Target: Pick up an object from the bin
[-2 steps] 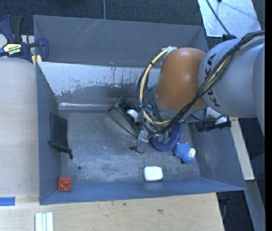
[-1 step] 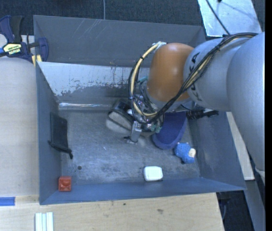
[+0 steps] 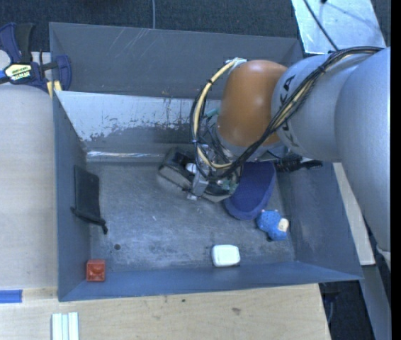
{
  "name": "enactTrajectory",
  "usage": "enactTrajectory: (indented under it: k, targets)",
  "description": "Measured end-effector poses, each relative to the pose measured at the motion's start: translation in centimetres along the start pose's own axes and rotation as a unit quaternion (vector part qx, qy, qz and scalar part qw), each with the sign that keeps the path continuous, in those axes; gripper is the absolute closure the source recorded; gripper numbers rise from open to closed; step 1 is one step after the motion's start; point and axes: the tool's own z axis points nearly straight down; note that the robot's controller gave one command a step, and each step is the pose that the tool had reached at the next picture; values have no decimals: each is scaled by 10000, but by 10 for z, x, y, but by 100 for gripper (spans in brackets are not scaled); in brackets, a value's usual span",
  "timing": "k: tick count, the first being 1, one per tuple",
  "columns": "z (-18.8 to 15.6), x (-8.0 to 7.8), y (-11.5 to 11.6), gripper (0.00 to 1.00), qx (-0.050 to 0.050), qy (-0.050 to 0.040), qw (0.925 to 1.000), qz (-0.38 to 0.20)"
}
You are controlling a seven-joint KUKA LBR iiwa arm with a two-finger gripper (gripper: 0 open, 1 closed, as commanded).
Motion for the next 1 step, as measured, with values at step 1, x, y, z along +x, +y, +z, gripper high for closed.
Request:
enactTrajectory:
  k: [1]
  targets:
    - [0,-7,5,100,4,-13,10000,30]
